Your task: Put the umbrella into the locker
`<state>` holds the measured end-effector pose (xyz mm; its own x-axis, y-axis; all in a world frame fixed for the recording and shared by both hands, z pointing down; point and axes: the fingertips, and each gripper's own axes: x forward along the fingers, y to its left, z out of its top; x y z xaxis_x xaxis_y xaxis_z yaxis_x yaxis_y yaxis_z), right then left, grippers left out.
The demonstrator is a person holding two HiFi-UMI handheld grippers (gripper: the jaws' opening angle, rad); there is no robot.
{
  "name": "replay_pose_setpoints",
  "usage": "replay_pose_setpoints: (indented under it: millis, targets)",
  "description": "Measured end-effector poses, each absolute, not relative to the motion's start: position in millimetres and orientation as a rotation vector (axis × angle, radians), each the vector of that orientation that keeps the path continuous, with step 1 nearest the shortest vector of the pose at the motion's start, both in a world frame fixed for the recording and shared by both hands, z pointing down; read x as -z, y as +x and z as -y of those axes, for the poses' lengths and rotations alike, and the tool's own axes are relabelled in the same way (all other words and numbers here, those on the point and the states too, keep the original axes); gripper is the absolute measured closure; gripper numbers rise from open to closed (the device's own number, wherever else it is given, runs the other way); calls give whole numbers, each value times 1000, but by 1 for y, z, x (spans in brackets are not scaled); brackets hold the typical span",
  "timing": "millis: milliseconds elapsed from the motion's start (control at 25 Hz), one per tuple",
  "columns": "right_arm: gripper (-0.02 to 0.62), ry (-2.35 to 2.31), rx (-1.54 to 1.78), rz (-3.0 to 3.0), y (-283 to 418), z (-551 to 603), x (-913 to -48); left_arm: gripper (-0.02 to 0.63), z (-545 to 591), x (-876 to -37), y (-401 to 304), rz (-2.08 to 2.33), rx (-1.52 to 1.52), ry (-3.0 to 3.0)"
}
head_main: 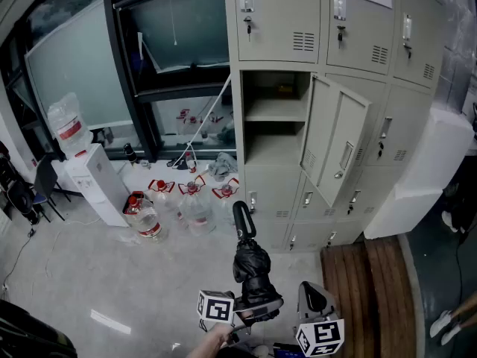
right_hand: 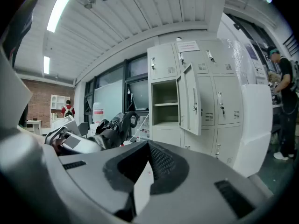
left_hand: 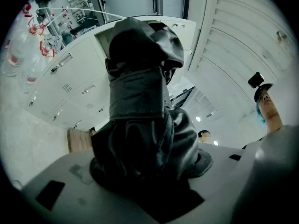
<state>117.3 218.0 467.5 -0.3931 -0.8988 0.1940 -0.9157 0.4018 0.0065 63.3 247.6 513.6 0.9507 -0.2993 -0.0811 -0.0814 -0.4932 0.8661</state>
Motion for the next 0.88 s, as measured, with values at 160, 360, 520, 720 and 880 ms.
replay_pose_setpoints:
  millis: [160, 360, 520, 720, 880]
  targets:
    - [595, 1619, -149, 2488, 121, -228, -472, 330, -252, -517, 64, 273, 270, 2068]
    - [595, 1614, -150, 2505, 121, -227, -467, 330, -253, -518, 66, 274, 262, 2065]
    - [595, 1636, -191, 2530, 127, -222, -464, 330, -250, -518, 68, 273, 251, 2064]
    - [595, 1640, -221, 2555, 129, -211, -465, 330, -238, -516, 71, 279, 243, 2095]
    - [594, 1630, -216, 2553, 127, -191, -469, 329, -218, -514, 75, 258, 237, 2110]
